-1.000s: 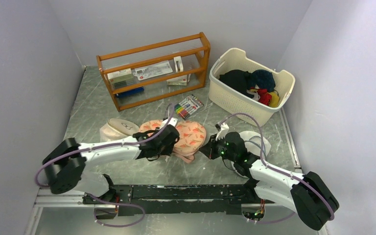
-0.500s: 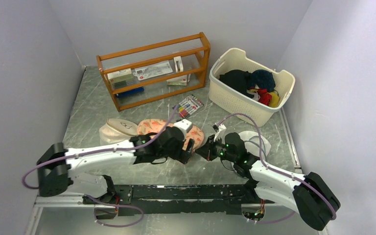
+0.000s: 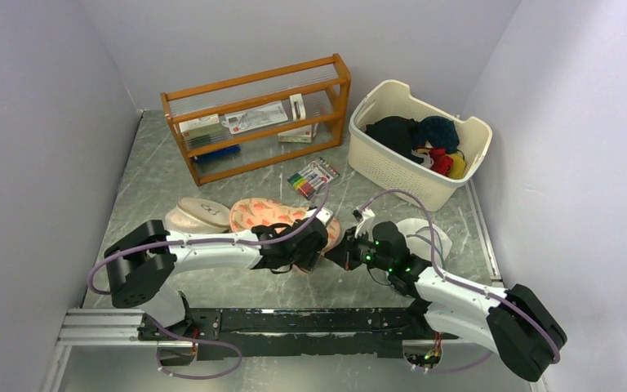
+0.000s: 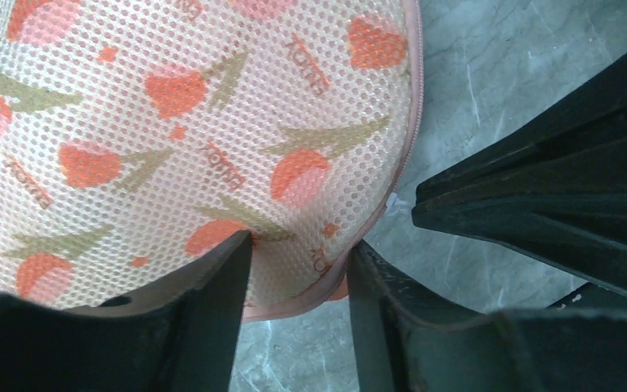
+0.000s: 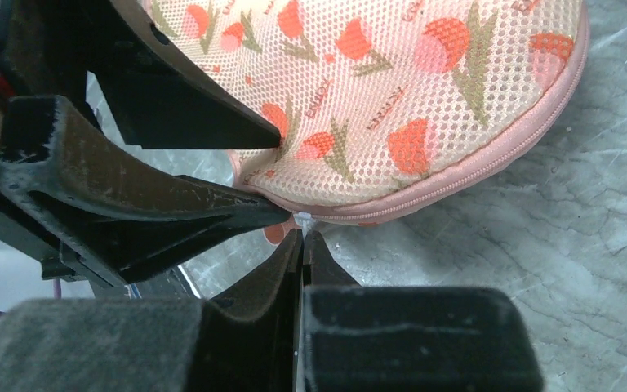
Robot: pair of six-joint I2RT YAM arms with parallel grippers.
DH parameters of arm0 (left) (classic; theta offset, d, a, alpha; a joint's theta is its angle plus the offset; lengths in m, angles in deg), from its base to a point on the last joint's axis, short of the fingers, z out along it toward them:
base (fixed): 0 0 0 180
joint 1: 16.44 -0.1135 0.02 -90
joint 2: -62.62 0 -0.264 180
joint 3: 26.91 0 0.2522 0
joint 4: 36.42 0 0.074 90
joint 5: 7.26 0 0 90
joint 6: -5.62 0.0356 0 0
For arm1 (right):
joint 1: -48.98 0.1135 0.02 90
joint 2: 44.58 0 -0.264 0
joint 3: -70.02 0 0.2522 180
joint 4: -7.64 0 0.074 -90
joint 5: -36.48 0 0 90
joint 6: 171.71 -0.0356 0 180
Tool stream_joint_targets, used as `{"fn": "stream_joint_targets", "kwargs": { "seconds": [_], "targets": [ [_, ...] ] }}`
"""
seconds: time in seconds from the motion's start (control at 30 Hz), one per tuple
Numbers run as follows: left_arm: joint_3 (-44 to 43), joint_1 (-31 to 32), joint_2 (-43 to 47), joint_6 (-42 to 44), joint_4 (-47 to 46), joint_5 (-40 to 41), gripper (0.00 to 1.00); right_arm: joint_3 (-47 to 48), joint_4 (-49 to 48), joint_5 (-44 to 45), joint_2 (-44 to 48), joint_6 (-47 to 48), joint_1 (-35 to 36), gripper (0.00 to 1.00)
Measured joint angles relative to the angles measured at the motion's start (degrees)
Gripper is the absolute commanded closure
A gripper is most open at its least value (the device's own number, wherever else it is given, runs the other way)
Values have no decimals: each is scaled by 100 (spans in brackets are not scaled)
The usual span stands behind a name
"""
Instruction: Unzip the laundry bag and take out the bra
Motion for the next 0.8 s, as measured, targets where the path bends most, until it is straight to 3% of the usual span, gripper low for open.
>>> {"fn": "stream_joint_targets", "kwargs": {
  "seconds": [0.3, 0.5, 0.8],
  "targets": [
    [289, 4, 111, -240, -136, 162, 84, 111, -13, 295, -415, -26, 22, 100],
    [632, 4, 487, -352, -146, 210, 93, 234, 162, 1082, -525, -133, 24, 100],
    [1102, 4, 892, -579, -188, 302, 93, 424, -9, 1727, -1237, -37, -348, 100]
  ]
}}
